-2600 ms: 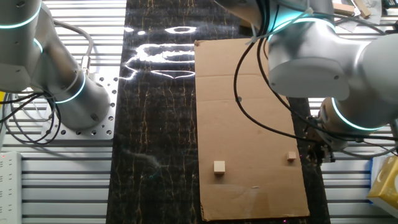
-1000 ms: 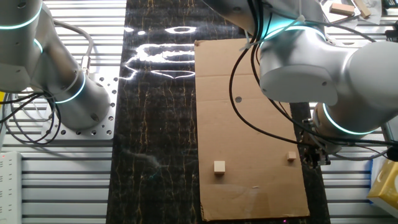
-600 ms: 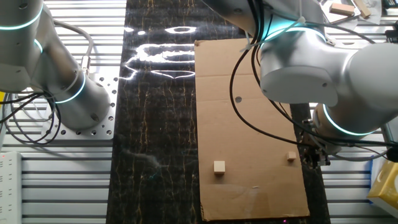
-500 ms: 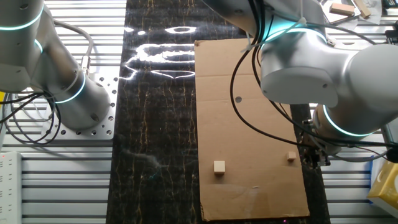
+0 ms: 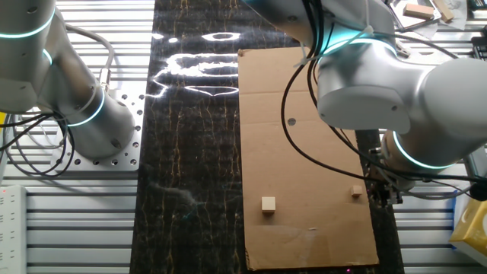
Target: Grab the block and place it at the designated location
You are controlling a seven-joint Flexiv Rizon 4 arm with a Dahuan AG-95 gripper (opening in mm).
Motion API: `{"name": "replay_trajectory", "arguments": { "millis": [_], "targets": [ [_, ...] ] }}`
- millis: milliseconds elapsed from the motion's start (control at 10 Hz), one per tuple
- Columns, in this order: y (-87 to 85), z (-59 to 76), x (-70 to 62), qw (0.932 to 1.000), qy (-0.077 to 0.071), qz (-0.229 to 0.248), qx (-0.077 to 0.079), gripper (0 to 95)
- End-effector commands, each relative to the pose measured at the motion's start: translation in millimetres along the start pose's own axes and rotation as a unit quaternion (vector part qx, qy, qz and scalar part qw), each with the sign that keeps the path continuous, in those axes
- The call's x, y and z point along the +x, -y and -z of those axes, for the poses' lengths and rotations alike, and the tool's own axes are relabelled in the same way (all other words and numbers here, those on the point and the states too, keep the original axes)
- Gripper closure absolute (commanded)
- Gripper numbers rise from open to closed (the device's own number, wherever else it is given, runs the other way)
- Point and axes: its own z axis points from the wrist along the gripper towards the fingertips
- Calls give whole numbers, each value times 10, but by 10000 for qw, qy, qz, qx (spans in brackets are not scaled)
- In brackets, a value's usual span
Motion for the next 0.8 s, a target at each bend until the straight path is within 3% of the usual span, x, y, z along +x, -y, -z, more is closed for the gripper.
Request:
{"name": "replay_trajectory", "arguments": {
  "millis": [100, 800],
  "targets": [
    [4, -27, 1, 10000, 17, 9, 7, 570],
    [-14, -106, 28, 10000, 73, -11, 10, 570]
  ]
}}
